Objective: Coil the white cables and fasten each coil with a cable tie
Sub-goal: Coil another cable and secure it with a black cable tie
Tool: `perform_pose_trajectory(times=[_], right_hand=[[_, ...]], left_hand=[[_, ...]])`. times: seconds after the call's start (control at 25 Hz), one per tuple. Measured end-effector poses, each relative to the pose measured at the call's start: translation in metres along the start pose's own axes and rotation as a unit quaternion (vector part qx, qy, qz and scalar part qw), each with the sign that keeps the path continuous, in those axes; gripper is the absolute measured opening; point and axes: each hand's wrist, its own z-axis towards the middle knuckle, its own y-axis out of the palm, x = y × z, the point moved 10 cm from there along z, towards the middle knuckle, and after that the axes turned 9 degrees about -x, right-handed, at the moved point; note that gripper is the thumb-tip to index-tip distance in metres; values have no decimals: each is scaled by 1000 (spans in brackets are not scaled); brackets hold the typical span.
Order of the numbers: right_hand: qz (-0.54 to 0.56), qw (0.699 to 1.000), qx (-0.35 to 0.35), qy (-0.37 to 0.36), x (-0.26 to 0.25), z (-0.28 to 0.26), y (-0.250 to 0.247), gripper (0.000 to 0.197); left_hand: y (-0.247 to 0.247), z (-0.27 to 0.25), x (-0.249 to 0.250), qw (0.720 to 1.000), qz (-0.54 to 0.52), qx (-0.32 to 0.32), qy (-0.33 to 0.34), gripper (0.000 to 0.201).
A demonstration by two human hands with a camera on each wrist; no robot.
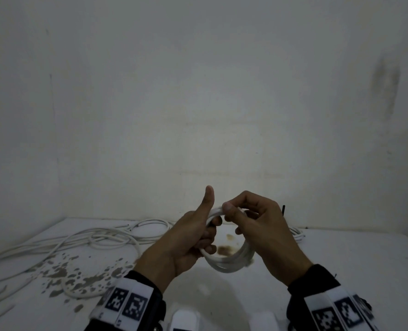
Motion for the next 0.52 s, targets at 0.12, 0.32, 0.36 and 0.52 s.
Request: perform_pose_trajectory(times=[0.12,0.32,0.36,0.52], right_hand=[[-14,1000,-18,11,-1,0,5,12],[40,993,-48,97,9,0,6,14],[46,987,-76,135,14,-1,9,16],[77,961,-118,237,35,-10,10,42]], left_hand=[[-4,-1,1,1000,2,5,-5,61],[-2,-2,8,998,59,12,-2,58],[0,-3,8,996,83,10,-2,58],[10,-3,8,992,125,3,5,62]])
